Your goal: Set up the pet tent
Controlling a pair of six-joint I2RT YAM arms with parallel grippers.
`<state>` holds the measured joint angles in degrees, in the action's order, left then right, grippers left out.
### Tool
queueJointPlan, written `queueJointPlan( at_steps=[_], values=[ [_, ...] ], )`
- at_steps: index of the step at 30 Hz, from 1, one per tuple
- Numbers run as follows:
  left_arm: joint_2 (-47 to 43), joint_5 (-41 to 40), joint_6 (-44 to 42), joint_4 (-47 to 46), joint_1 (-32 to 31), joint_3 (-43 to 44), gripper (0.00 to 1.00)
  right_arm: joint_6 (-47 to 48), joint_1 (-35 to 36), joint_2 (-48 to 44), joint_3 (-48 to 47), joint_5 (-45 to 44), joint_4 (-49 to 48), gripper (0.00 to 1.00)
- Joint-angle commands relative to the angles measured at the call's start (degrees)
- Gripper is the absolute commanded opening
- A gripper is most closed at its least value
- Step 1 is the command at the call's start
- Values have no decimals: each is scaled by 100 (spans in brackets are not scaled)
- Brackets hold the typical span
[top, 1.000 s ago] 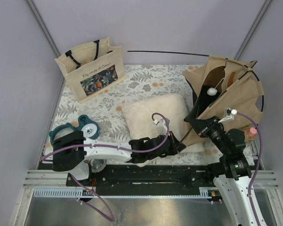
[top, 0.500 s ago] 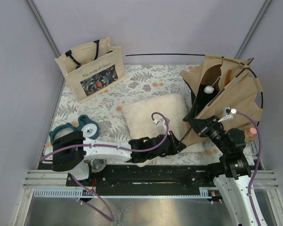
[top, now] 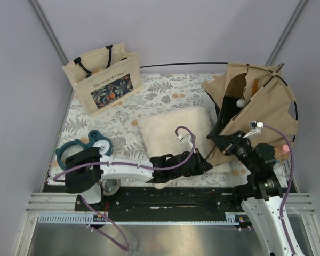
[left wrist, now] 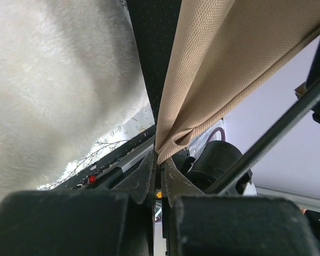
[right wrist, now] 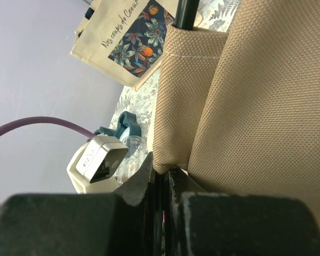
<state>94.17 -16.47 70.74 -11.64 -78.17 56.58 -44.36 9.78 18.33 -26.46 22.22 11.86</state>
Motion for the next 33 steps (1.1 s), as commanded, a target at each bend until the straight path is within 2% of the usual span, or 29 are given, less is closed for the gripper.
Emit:
queueJointPlan(
  at_steps=[1, 6, 12, 20, 24, 31, 33],
  values=[
    [-56, 548, -122, 303, -14, -6, 0, 972, -73, 180, -570, -61, 281, 4],
    [-74, 548, -192, 364, 39, 134, 0, 956, -73, 154, -361, 300, 326, 16],
    [40, 645, -227, 355, 56, 380, 0, 868, -82, 39, -9, 362, 221, 20],
    [154, 680, -210, 303, 83, 416, 0, 1052, -73, 13, 79, 485, 571, 44],
    [207, 715, -219, 276, 91, 459, 0, 1008, -73, -110, 219, 643, 853, 46],
    [321, 742, -227, 267, 144, 451, 0, 806, -73, -698, 387, 854, 1406, 43],
    [339, 724, -236, 267, 153, 442, 0, 780, -82, -813, 413, 907, 1538, 46]
  ],
)
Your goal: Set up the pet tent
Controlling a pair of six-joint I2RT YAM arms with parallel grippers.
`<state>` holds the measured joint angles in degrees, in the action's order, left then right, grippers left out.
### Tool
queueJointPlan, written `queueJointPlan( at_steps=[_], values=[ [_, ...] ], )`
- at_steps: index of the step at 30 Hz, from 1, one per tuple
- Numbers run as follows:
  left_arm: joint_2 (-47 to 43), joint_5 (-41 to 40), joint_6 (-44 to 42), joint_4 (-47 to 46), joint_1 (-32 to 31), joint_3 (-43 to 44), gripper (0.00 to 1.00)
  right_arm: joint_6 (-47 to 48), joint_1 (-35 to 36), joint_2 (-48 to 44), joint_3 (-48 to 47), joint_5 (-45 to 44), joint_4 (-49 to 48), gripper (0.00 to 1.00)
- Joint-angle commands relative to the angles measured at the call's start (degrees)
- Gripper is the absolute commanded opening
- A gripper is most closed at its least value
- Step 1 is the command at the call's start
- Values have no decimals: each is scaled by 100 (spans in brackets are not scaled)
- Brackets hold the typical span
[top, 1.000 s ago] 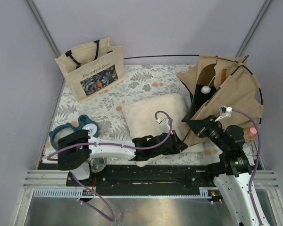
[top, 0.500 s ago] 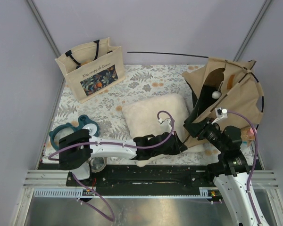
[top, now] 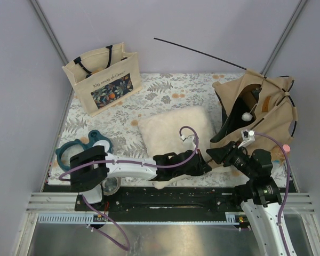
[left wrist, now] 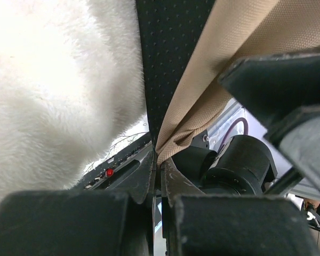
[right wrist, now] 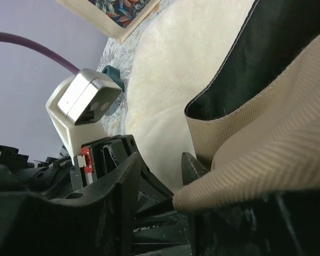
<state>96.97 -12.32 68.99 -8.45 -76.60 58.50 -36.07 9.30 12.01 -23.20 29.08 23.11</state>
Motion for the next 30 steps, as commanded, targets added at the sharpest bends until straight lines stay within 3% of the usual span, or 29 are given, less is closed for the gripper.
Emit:
queueJointPlan(
  at_steps=[1, 3, 6, 10, 13, 16, 21, 24, 28, 30],
  values=[
    [59, 309, -61, -52, 4, 241, 0, -57, -34, -251, 96, 238, 474, 48],
    [68, 309, -79, -43, 13, 232, 0, -84, -25, -365, 96, 247, 597, 54],
    [85, 309, -96, -34, 5, 241, 0, -207, -25, -489, 158, 361, 580, 55],
    [68, 309, -105, -25, 22, 241, 0, -286, -16, -507, 263, 467, 528, 42],
    [77, 283, -132, 1, 31, 258, 0, -321, -25, -568, 325, 598, 545, 40],
    [94, 283, -167, 27, 40, 276, 0, -339, -16, -673, 325, 748, 641, 47],
    [112, 274, -176, 36, 66, 285, 0, -348, -33, -805, 351, 994, 773, 49],
    [112, 274, -184, 27, 66, 285, 0, -356, -25, -849, 395, 1021, 809, 34],
    [121, 283, -211, 36, 66, 293, 0, -356, -25, -902, 395, 933, 879, 0],
    [94, 291, -254, 45, 66, 241, 0, -286, -34, -911, 334, 574, 1010, 0]
  ],
)
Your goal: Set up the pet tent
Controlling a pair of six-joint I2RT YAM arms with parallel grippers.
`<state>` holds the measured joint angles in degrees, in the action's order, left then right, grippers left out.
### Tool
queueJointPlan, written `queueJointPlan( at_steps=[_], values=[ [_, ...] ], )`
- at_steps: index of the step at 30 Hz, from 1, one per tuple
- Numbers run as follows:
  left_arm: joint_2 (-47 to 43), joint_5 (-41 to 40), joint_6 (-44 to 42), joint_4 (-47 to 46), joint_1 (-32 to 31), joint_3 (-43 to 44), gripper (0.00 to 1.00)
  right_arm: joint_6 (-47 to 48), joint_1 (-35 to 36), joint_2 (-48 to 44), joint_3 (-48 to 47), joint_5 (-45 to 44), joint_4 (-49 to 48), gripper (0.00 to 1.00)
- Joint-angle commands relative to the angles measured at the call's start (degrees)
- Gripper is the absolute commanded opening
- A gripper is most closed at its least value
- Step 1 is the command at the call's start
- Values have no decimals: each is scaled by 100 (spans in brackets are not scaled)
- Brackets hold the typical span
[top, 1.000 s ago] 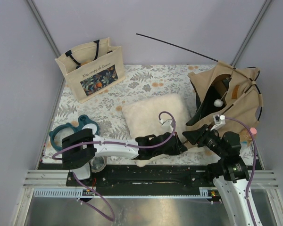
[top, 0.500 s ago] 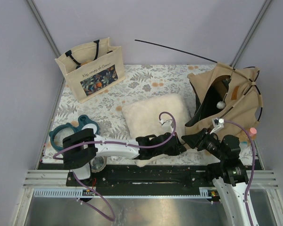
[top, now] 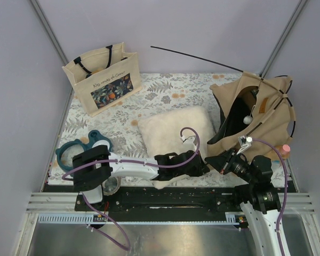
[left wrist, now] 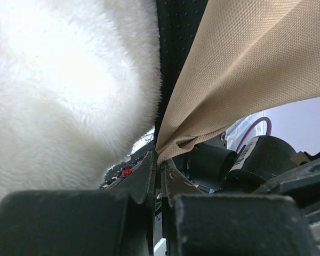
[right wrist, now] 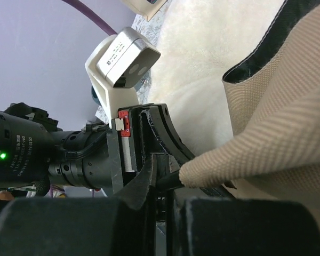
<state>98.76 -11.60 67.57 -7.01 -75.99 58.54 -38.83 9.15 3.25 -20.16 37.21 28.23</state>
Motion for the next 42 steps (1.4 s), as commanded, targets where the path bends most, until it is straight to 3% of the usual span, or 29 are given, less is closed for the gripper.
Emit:
queueJointPlan(
  at_steps=[1, 7, 16, 30, 42],
  values=[
    [-102, 193, -147, -125, 5, 202, 0, 24, -10, 0, -14, -597, 552, 0],
    [-436, 211, -727, -485, -56, -413, 0, -2, -9, 343, -268, -1356, 227, 0],
    [-771, -615, -1984, -372, -434, -739, 0, 235, -18, 668, -998, -2104, 376, 0],
    [-709, -1073, -2029, -363, -540, -994, 0, 218, -18, 642, -1561, -2508, 851, 0],
    [-569, -1082, -1993, -258, -663, -889, 0, -45, -9, 774, -1543, -2886, 605, 0]
  ],
)
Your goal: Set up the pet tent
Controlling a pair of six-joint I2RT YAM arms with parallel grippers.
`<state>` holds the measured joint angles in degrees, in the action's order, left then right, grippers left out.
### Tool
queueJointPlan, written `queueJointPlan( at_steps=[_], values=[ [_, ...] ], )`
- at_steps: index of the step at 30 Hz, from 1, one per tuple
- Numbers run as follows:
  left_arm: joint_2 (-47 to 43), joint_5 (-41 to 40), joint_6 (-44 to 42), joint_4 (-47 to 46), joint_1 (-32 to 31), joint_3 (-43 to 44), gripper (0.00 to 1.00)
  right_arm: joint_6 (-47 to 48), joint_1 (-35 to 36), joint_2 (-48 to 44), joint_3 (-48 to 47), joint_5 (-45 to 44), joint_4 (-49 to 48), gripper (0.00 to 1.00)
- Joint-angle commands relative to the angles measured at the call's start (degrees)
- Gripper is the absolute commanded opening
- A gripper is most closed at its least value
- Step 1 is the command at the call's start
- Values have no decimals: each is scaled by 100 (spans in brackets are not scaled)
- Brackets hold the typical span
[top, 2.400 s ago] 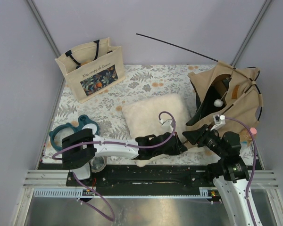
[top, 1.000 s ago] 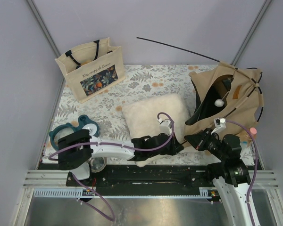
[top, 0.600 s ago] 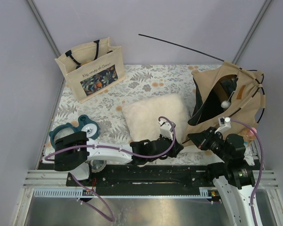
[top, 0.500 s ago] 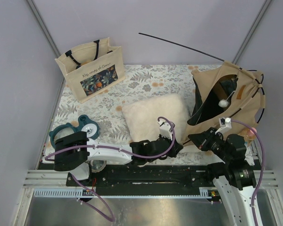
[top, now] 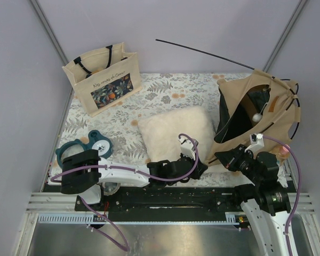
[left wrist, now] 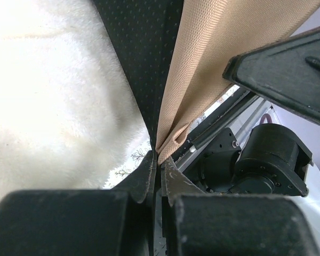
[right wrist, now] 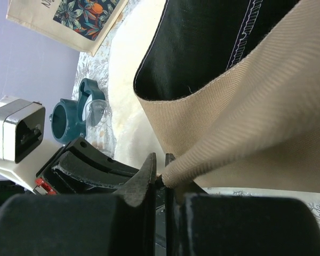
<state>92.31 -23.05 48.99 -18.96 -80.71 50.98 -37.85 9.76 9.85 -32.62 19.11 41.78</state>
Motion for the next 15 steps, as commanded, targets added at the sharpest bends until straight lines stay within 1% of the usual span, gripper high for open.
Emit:
queueJointPlan(
  at_steps=[1, 7, 15],
  values=[
    [85, 72, -136, 947, -208, -124, 0, -162, -71, 131, -306, -1085, -776, 0],
    [111, 64, -127, 947, -244, -88, 0, -241, -71, 219, -324, -1103, -864, 0],
    [164, 72, -153, 947, -279, -53, 0, -469, -71, 184, -104, -1261, -970, 0]
  ],
)
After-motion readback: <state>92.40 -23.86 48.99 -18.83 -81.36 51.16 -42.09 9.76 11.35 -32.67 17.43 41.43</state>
